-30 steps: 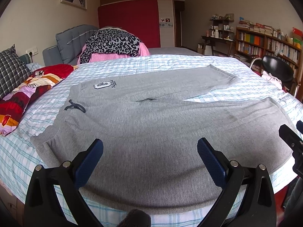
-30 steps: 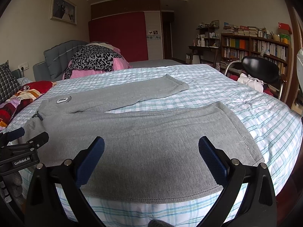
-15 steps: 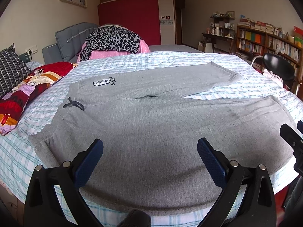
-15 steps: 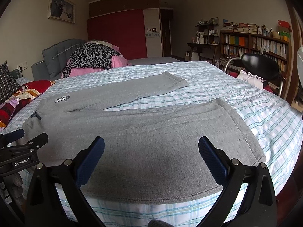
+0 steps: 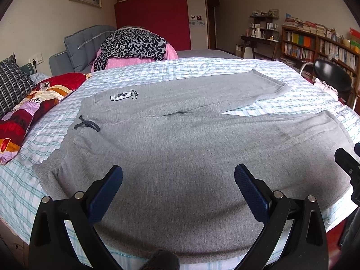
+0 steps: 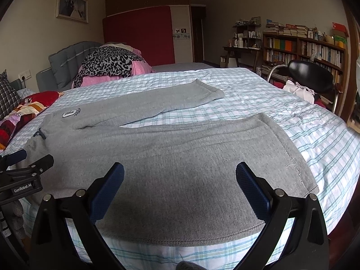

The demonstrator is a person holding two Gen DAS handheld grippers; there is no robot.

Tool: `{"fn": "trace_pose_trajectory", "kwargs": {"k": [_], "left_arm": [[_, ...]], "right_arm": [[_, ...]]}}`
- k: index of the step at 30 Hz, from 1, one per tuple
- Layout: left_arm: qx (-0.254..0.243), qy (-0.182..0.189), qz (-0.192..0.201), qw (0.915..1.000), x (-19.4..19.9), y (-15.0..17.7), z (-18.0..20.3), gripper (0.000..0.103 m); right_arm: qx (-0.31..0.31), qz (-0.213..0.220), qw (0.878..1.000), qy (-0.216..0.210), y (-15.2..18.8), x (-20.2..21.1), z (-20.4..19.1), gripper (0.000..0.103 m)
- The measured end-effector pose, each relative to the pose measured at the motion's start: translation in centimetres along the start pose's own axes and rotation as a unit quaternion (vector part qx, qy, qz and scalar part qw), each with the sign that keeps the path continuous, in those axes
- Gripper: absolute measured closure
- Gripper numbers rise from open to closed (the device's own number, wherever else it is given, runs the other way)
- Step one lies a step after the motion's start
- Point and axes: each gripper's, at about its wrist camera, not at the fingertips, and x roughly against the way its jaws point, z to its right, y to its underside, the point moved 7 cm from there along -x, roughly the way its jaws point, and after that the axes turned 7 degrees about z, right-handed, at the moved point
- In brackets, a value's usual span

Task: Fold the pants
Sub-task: 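Lower the left gripper to the logo waistband while the right gripper reaches the leg hem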

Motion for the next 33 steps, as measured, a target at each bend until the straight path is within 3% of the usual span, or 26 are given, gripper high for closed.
{"fn": "trace_pose_trajectory", "kwargs": {"k": [9, 25, 33], "left_arm": [[0.009, -0.058, 0.011, 0.9982, -3.0, -4.2, -5.9, 0.005], [0.043, -0.097, -0.055, 0.9928, -12.2, -9.9, -16.1, 0.005], [0.086, -0.095, -0.107, 0.9859, -18.5, -11.1, -22.1, 0.005]], "right_arm": [[-0.002, 0.004, 1.000, 0.024, -4.0, -3.2, 2.3, 0.002], [0.015, -0.018, 0.999, 0.041, -7.8, -10.4, 3.5, 0.002], [0.022, -0.042, 0.998, 0.033, -8.0, -13.5, 2.7, 0.002]]}}
